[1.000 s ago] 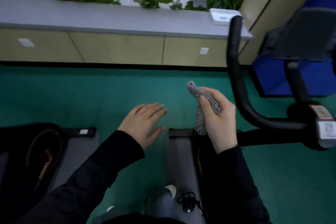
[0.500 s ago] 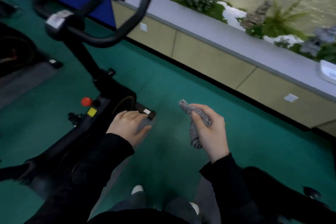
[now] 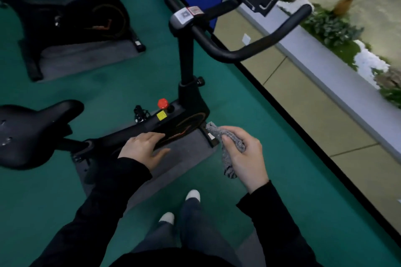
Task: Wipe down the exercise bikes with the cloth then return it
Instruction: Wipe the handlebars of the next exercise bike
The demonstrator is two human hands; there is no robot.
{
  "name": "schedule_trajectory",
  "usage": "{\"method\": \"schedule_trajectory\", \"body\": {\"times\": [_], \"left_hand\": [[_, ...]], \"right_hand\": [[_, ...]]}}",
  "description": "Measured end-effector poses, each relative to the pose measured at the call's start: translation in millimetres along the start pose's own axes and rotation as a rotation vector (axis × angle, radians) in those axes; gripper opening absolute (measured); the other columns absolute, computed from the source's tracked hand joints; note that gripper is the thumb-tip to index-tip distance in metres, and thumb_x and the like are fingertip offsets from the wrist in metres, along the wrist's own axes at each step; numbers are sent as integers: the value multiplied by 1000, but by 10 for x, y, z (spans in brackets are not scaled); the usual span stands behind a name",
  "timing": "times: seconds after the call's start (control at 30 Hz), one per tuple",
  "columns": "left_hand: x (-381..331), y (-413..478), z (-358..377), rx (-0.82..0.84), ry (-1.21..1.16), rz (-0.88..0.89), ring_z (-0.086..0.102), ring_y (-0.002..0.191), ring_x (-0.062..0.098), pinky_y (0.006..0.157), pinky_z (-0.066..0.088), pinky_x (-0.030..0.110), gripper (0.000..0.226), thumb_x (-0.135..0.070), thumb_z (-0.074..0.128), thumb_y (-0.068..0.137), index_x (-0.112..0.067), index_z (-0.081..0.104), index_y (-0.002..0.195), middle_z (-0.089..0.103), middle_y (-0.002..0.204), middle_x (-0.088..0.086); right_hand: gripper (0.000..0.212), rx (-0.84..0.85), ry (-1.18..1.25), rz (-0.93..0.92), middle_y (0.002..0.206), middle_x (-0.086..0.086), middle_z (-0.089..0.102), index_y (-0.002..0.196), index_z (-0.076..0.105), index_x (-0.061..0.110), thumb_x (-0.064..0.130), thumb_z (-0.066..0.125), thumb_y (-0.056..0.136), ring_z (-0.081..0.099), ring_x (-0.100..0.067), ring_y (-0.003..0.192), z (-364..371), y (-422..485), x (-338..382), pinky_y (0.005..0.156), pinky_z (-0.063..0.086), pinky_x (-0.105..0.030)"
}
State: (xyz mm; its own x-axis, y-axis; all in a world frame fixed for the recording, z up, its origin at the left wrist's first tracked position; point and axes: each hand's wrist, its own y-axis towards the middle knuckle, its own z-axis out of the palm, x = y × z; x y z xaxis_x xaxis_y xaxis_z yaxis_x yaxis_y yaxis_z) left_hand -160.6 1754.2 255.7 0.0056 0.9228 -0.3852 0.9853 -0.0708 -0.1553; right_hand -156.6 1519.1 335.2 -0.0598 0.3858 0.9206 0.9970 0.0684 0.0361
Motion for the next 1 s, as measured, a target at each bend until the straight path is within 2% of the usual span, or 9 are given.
{"method": "schedule_trajectory", "body": {"times": [0.2,0.3,0.4,0.6,0.7,0.8,1.0], "left_hand": [[-86,162,126,29,-15,-99,40,132,17,106,34,32,57,-49,47,92,-22,38,142,39,147,-4],[-256,383,110,-32,-13,-96,40,132,17,106,31,31,57,-48,48,92,-21,39,142,43,145,-2],[-427,603,54,-96,-7,-80,36,135,16,108,28,33,56,-46,49,92,-19,42,140,48,141,0],[-588,843,-83,-174,-18,-88,30,139,14,109,24,34,56,-47,48,92,-22,39,142,46,142,-3],[-595,970,-171,-208,-9,-64,33,138,14,109,24,33,55,-45,51,92,-21,42,140,48,141,-3],[-574,1116,-289,-265,-26,-35,41,133,18,107,30,35,52,-40,58,89,-17,49,135,55,134,2],[-495,1496,-481,-309,-52,45,47,128,22,103,35,39,48,-36,62,88,-13,54,130,58,130,4]], "right_hand": [[24,96,23,-60,99,3,71,97,70,19,-1,58,90,65,-4,95,-31,431,-100,84,48,-14],[23,97,55,-84,99,4,71,97,70,19,0,58,91,65,-4,94,-224,701,-151,83,48,-14],[23,44,144,-33,96,8,72,97,71,17,-1,57,91,66,-4,92,-389,942,-212,81,49,-16],[19,24,177,-1,95,9,72,100,71,13,3,58,92,66,-5,92,-475,1209,-268,81,50,-16],[18,32,171,-5,97,9,72,100,71,15,5,58,92,66,-4,94,-458,1333,-259,80,49,-14],[17,25,147,-21,100,8,72,101,71,15,8,58,93,65,-6,98,-446,1452,-231,84,49,-17],[18,-53,166,-80,96,9,72,97,71,16,4,58,92,66,-7,95,-431,1679,-98,81,49,-15]]}}
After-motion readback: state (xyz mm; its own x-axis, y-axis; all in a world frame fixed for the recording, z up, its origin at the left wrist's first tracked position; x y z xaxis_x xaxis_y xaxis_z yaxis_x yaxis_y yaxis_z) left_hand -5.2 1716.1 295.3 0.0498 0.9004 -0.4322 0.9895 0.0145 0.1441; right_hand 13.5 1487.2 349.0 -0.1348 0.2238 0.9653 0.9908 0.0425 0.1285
